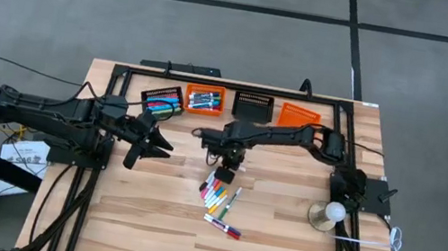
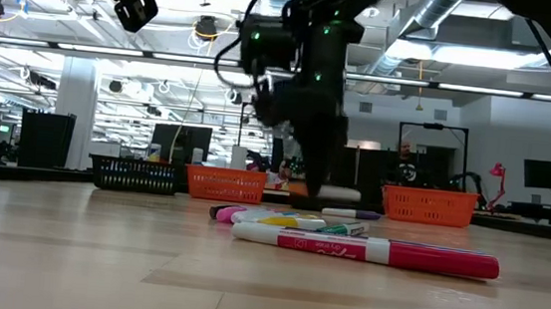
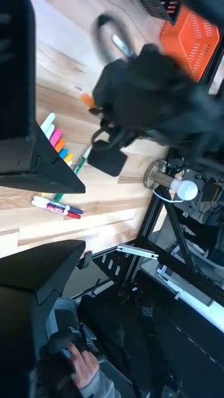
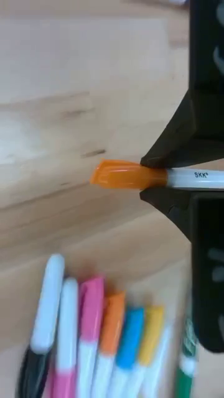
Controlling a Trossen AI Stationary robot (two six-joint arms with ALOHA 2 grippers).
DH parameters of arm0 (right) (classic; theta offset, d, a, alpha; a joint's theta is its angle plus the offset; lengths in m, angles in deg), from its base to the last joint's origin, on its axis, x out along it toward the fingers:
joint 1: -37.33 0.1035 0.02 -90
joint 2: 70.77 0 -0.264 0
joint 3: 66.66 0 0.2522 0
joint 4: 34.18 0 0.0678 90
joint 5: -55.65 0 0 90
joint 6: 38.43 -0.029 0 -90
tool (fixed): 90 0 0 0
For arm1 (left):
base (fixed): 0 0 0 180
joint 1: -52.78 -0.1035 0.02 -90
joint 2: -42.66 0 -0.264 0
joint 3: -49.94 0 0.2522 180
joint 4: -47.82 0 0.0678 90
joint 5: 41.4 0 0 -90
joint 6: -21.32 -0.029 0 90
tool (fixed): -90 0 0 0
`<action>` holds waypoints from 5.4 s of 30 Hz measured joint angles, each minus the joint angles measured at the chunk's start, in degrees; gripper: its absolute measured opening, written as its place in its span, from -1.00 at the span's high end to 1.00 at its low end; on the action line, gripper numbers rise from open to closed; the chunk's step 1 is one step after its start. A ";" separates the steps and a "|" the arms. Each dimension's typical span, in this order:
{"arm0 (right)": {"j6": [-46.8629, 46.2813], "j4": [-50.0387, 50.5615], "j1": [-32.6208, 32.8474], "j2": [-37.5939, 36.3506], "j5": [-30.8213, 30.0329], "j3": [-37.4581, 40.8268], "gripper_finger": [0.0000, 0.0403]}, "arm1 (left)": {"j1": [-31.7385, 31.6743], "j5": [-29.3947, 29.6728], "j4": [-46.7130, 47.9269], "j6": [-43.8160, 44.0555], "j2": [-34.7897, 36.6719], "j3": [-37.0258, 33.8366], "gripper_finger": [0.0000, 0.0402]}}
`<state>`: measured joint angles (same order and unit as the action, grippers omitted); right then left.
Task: Pick & Place Markers
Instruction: Put the top orange mini highlighter into the right black bin
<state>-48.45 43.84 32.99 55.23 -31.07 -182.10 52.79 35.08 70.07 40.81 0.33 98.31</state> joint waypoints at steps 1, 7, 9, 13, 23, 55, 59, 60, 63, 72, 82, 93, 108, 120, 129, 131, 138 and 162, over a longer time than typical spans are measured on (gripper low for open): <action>-0.02 -0.52 -0.42 -0.99 0.48 -0.01 0.88 | 0.00 0.00 0.00 -0.02 -0.01 0.00 0.35; 1.96 -2.23 -3.49 -7.69 4.83 -0.03 0.88 | 0.01 0.00 0.02 -0.17 -0.04 0.00 0.35; 3.23 -3.18 -4.86 -10.22 7.81 -0.05 0.88 | 0.02 0.00 0.07 -0.19 -0.04 0.00 0.35; 6.97 -6.15 -7.67 -14.79 15.66 -0.08 0.88 | 0.00 0.00 0.04 -0.22 -0.04 0.00 0.35; 16.66 -8.84 -11.91 -21.42 40.41 -0.14 0.88 | 0.02 0.00 0.04 -2.73 -0.04 0.00 0.35; 2.98 -46.05 -12.32 -21.69 38.42 -0.14 0.88 | 0.02 5.79 -13.71 -4.36 -0.04 0.00 0.35; 1.01 -52.79 -11.42 -21.69 35.49 -0.14 0.88 | 0.02 8.28 -18.69 -8.44 -0.04 0.00 0.35; 1.00 -53.52 -11.30 -21.69 35.03 -0.14 0.88 | 0.01 9.51 -19.86 -9.55 -0.04 0.00 0.35; 0.78 -54.57 -10.70 -21.69 32.77 -0.14 0.88 | 0.00 14.81 -21.42 -12.10 -0.04 0.00 0.35; 0.85 -57.73 -8.82 -21.69 27.59 -0.14 0.88 | -0.09 23.09 -23.96 -14.77 -2.11 0.00 0.35; 1.92 -57.43 -7.63 -21.69 23.75 -0.14 0.88 | -0.11 25.67 -30.05 -17.56 -7.68 0.00 0.18; 2.05 -56.87 -7.30 -21.69 23.49 -0.14 0.88 | -0.99 26.63 -33.00 -17.54 -7.67 0.00 0.04; 1.90 -57.41 -6.64 -21.69 21.80 -0.14 0.88 | -1.68 25.25 -37.01 -17.09 -10.60 0.00 0.07; 1.91 -57.01 -6.16 -21.69 20.53 -0.14 0.88 | -1.68 24.04 -39.90 -17.07 -11.01 0.02 0.11; 1.42 -57.01 -5.80 -21.69 20.50 -0.14 0.88 | -1.97 21.98 -39.90 -16.17 -10.99 0.02 0.62; 1.78 -57.01 -5.77 -21.69 20.59 -0.14 0.87 | -2.58 19.96 -39.90 -15.64 -10.98 0.02 0.78; 1.62 -57.06 -5.79 -21.69 20.50 -0.14 0.84 | -4.17 18.21 -39.93 -14.29 -10.95 0.02 0.80; 11.40 -29.29 -15.25 -29.09 28.83 -0.14 0.32 | -9.38 16.17 -36.86 -16.57 -11.31 0.43 0.80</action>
<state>-37.05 14.55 17.74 26.14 -2.25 -182.24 43.41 51.25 33.21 24.23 -10.98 98.74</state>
